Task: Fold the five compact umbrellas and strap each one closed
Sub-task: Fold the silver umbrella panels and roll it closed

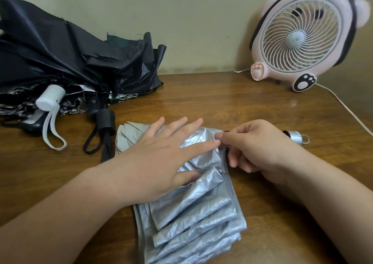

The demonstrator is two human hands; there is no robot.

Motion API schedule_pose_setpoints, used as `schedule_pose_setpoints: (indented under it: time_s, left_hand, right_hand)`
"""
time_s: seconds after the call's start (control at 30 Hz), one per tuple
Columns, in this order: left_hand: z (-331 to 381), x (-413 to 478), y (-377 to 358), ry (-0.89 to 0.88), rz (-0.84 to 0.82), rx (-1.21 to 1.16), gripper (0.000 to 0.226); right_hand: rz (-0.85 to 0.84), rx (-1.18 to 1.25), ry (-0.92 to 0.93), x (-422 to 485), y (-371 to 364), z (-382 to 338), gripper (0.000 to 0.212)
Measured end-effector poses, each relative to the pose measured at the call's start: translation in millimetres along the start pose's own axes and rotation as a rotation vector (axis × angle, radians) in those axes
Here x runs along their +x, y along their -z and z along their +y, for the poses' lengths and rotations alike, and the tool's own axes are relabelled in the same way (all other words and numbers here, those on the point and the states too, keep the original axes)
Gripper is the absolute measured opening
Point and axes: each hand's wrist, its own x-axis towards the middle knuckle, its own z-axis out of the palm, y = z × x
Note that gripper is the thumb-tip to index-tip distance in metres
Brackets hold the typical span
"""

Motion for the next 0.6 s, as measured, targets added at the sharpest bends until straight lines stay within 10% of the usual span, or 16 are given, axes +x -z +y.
schedule_pose_setpoints:
  time_s: [0.3,0.6]
  left_hand:
    - [-3,-2,0,-0.006,0.007,-0.022,0.079]
    - [-5,0,-1,-0.116,-0.05,-0.152,0.05]
  right_hand:
    - [-0.006,0.11,0.074,6,-1,6,0.027]
    - [-0.074,0.028,0.058,1,7,8,0.024]
